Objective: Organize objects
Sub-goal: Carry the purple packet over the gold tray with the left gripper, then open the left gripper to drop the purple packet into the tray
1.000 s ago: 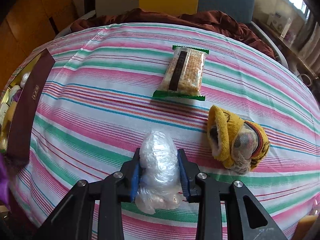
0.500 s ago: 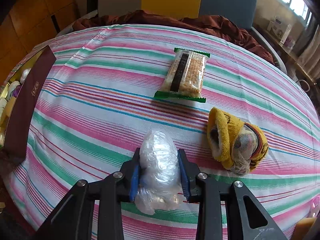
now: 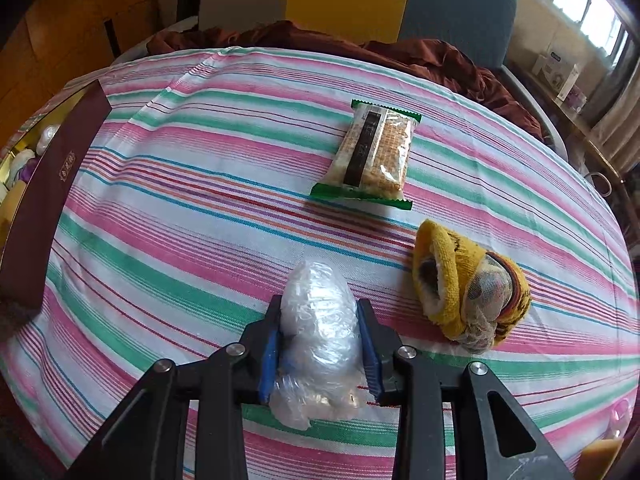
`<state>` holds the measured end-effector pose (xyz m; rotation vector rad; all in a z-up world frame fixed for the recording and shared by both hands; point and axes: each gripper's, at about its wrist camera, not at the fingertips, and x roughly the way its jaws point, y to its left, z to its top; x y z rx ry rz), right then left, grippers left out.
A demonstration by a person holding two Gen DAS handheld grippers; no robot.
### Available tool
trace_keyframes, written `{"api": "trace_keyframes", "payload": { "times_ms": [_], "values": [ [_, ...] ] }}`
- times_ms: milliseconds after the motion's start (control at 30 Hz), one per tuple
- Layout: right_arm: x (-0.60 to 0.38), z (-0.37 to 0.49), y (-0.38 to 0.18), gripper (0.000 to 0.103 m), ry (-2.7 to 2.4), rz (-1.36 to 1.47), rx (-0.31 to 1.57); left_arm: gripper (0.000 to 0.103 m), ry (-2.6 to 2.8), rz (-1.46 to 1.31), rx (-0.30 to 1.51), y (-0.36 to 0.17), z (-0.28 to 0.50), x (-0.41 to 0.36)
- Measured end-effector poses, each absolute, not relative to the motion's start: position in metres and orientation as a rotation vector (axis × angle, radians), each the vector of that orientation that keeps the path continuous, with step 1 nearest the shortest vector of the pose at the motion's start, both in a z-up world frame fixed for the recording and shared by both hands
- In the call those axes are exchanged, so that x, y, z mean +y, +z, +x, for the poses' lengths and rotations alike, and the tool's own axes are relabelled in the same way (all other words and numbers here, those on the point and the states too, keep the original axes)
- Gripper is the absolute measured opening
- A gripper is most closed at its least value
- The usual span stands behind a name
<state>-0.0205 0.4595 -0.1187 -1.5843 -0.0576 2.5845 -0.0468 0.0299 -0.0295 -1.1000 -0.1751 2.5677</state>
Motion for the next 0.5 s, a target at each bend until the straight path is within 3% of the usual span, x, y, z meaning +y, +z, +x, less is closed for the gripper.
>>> {"api": "trace_keyframes", "payload": {
  "times_ms": [200,500],
  "values": [
    [0.458,-0.021,-0.118,0.036,2.582,-1.584,-0.091,0.043,2.547,-1.173,-0.291,-0.039,-0.064,0.014],
    [0.458,-0.023,-0.118,0.036,2.581,-1.585,-0.111,0.043,2.474,-1.195,-0.278,-0.040,-0.108,0.060]
  ]
}}
